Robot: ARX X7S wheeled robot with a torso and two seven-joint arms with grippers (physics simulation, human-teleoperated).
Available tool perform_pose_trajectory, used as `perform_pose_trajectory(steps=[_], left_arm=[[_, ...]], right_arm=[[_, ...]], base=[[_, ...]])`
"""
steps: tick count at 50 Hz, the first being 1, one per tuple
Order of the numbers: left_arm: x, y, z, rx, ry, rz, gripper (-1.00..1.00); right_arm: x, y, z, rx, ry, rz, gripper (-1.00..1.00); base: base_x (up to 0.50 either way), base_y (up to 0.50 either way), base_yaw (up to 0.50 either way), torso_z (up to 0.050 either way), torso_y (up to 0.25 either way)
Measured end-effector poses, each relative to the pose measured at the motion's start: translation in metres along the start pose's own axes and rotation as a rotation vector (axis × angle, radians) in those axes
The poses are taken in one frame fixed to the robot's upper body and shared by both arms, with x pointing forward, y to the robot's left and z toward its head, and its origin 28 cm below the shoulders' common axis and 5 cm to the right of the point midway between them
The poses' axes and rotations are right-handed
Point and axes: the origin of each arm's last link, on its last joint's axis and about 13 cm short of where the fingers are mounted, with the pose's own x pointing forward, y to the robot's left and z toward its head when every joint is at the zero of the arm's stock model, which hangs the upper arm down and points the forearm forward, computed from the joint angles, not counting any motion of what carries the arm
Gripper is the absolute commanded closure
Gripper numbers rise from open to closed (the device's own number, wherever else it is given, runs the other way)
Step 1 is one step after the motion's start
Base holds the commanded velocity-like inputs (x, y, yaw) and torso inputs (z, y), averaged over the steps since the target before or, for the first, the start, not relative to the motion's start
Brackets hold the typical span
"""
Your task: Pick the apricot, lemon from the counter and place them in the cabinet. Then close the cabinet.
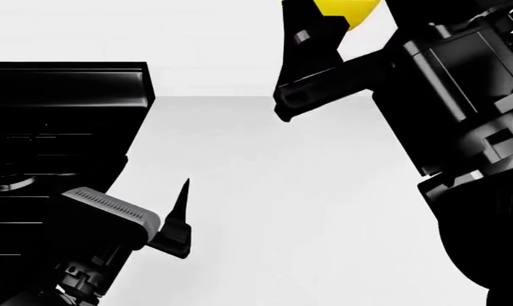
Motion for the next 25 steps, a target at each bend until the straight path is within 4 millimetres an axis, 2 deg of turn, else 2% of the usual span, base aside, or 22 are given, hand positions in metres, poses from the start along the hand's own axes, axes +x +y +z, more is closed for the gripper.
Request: perform_pose_trajectory(steps=[14,25], left_arm=[[0.000,0.001,0.000,-0.003,-0.003,0.002,-1.00],[0.000,0.001,0.001,-0.004,-0.005,0.003,-1.00]], right_arm=[[0.015,0.012,0.016,-0.004,-0.084,0.037,1.00],[0.033,0.017,0.030,-0.033,-0.120,0.047,1.00]], base=[[0.00,0.00,0.00,0.000,0.000],[0.00,0.00,0.00,0.000,0.000]])
